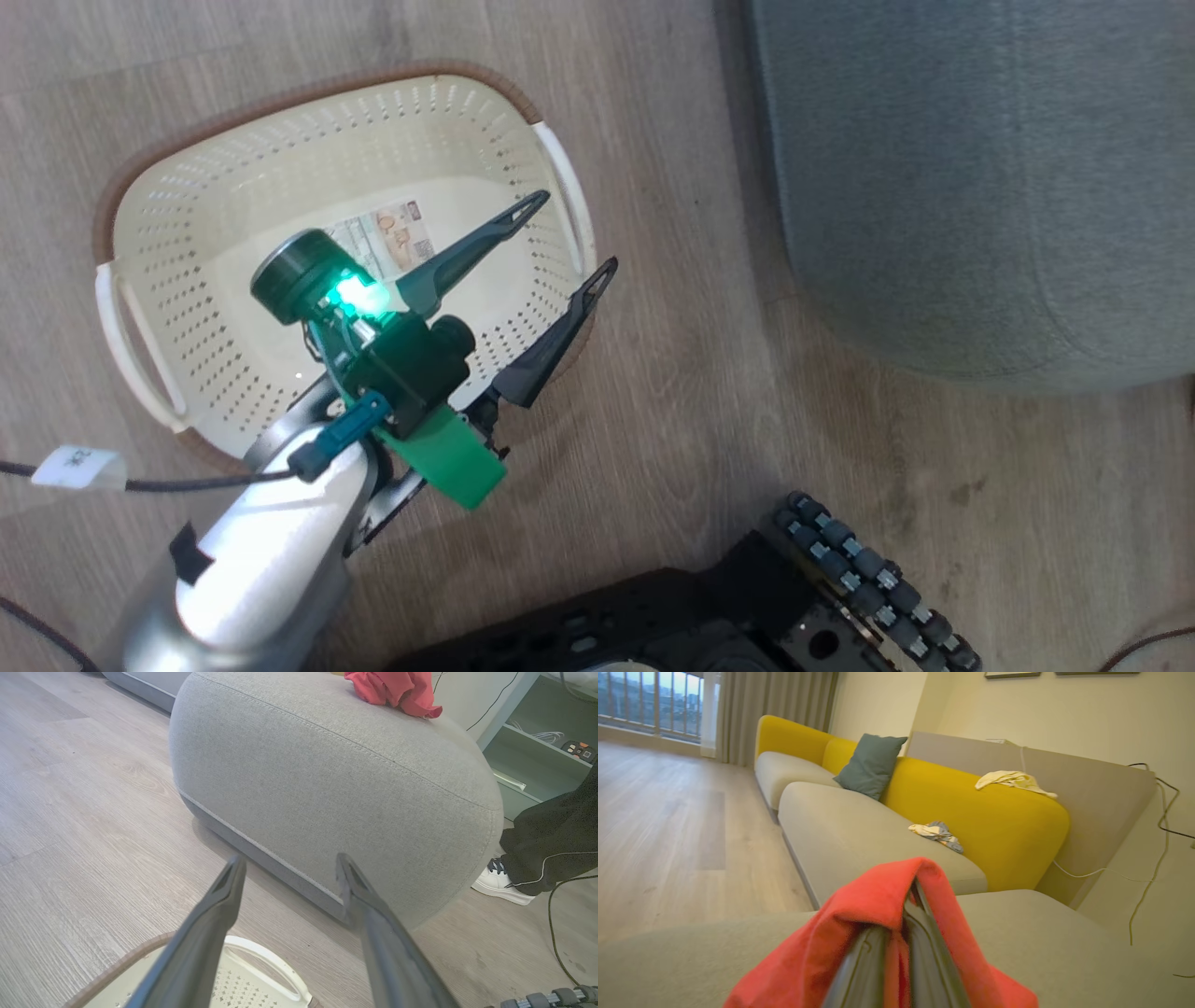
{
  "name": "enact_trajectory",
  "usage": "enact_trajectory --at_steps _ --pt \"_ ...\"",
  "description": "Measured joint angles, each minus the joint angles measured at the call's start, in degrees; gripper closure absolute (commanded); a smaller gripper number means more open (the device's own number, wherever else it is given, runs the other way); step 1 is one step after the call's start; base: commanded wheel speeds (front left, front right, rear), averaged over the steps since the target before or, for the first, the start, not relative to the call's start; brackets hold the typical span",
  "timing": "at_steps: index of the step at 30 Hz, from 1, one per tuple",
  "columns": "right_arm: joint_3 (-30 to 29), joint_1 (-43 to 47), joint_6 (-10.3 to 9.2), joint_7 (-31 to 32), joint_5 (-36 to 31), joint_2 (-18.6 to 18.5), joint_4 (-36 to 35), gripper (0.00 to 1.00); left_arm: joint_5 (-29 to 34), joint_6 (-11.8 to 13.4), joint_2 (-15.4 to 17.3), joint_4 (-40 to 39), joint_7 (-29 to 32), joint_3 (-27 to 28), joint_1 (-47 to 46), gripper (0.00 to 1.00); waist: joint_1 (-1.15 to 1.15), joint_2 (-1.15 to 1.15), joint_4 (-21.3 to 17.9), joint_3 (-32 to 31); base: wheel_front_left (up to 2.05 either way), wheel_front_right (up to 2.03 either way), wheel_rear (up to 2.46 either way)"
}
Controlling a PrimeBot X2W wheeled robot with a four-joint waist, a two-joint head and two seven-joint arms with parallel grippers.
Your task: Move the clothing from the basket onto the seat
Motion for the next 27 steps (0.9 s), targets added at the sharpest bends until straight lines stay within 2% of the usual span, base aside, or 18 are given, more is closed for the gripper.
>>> enact_trajectory --at_steps 6,17,23,24,25,26,27 --pt "0.1 0.9 0.00 0.0 -2.6 4.8 1.1 1.00 0.0 0.0 -0.3 0.1 0.0 -0.2 -0.9 0.00 0.00 0.00 1.1 1.0 0.00 0.00 0.00" --pt "-1.4 2.4 0.00 0.0 -6.6 8.7 3.4 1.00 0.1 0.0 -0.5 0.1 0.0 -0.2 -1.9 0.00 0.00 0.00 1.2 1.7 0.00 0.00 0.00" --pt "-2.3 3.3 0.00 0.0 -7.7 9.7 3.6 1.00 0.2 0.0 -0.7 0.4 0.0 -0.4 -1.9 0.00 0.00 0.00 1.1 1.1 0.00 0.00 0.00" --pt "-2.8 3.5 0.00 0.0 -7.7 9.7 3.8 0.92 0.2 0.0 -0.8 0.6 0.0 -0.4 -1.9 0.00 0.00 0.00 1.1 0.9 0.00 0.00 0.00" --pt "-3.1 3.5 0.00 0.0 -7.7 9.7 4.0 0.59 0.2 0.0 -0.9 0.8 0.0 -0.4 -1.9 0.00 0.00 0.00 1.1 0.7 0.00 0.00 0.00" --pt "-3.3 3.5 0.00 0.0 -7.7 9.8 3.9 0.00 0.2 0.0 -1.0 0.9 0.0 -0.4 -1.9 0.00 0.00 0.00 1.0 0.4 0.00 0.00 0.00" --pt "-3.6 3.5 0.00 0.0 -7.7 9.8 3.9 0.00 0.2 0.0 -1.2 1.0 0.0 -0.4 -1.9 0.00 -0.01 0.00 1.0 0.1 0.00 0.00 0.00"
